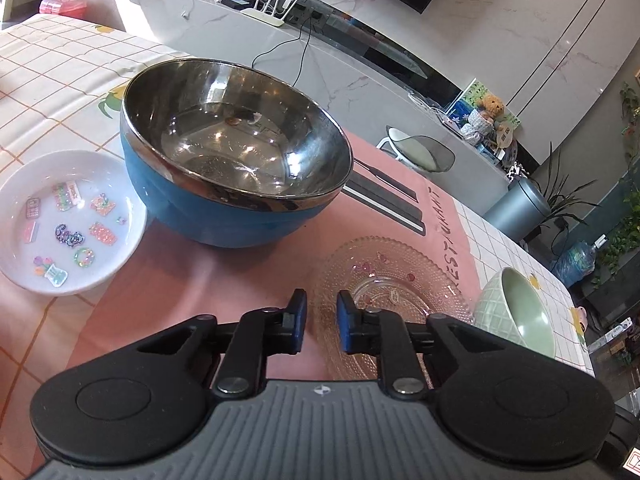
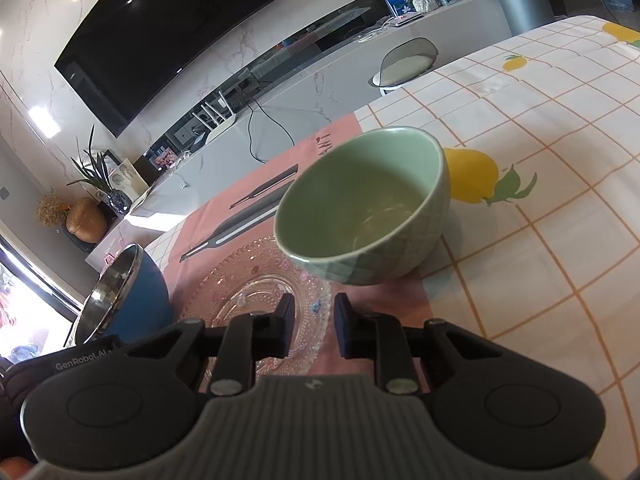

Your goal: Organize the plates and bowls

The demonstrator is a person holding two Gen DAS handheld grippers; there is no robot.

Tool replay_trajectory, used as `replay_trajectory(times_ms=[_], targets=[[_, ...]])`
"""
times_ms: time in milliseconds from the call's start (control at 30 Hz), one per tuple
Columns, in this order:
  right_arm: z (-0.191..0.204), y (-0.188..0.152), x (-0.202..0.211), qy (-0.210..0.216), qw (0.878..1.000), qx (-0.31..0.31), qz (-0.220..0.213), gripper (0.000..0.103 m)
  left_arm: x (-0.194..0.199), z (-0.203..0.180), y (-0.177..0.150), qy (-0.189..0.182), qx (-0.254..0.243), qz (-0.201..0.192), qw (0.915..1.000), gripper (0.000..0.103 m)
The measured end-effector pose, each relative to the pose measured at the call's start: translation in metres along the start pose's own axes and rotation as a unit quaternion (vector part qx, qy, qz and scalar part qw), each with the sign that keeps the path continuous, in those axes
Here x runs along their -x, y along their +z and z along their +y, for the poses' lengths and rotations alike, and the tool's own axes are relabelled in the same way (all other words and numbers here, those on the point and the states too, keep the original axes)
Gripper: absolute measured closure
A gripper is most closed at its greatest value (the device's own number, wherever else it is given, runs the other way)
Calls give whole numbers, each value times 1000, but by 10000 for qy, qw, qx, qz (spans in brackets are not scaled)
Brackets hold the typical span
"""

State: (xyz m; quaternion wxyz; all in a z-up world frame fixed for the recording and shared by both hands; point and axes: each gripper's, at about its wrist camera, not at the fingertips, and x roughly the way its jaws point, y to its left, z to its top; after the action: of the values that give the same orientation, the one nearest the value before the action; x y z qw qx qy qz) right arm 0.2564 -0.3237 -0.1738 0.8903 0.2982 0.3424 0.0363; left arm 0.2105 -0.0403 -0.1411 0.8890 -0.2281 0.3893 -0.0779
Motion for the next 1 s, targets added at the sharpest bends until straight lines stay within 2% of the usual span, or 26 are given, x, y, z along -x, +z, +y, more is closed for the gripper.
replay_trajectory(times_ms=[67,100,200,567,1000], targets=[[-1,-2,0,11,10000,-15,-31,91,0,1,1,-71,66,39,9999,91],[-2,-2,-1,-13,10000,-62,-51,95,0,-1,1,-39,37,46,10000,91],[-5,-1,0,12,9998,-196,-28,96,1,-2,1,-5,30,69,10000,91],[-2,-6,15,7,9995,-273,142,97,24,0,-5,7,56,161,9999,93],[11,-24,73,124,9997,-129,168,97,84,-1,-24,-66,-71,80,9999,93]])
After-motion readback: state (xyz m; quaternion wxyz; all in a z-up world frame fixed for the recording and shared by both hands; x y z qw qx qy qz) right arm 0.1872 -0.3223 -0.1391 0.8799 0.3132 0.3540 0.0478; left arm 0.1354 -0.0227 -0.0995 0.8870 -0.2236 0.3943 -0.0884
